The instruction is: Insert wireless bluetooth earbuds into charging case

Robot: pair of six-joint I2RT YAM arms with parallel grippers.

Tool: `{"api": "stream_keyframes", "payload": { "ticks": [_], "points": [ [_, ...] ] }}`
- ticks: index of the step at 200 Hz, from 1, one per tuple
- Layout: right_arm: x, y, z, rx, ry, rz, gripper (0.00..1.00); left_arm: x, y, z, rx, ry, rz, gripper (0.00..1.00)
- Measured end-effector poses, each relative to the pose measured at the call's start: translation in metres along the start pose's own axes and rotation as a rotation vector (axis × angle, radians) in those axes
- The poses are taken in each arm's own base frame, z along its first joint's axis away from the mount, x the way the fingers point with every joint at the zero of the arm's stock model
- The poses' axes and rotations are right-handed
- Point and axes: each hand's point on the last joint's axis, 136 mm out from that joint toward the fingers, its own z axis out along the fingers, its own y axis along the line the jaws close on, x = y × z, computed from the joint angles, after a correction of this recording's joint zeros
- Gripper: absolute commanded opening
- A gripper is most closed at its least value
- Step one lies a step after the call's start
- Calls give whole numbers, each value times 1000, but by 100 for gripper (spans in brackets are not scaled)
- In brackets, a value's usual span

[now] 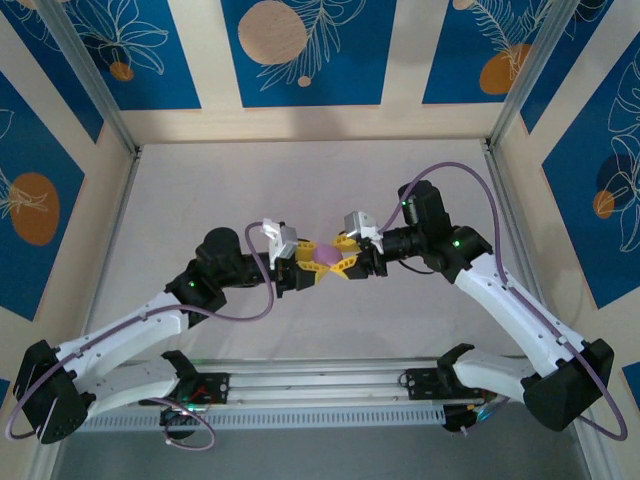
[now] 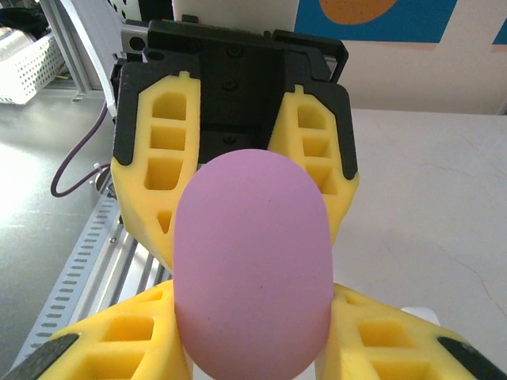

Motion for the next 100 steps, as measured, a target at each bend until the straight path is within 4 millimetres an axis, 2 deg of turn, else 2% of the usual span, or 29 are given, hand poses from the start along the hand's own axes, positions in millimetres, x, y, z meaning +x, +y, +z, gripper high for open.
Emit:
{"api": "stream_keyframes", "payload": {
  "ticks": [51, 100],
  "points": [
    [0, -3, -3, 13, 7, 27, 45, 1, 0, 0, 0, 2, -3, 17],
    [-9, -9, -16, 1, -50, 137, 48, -1, 2, 0, -7, 0, -1, 16]
  ]
}}
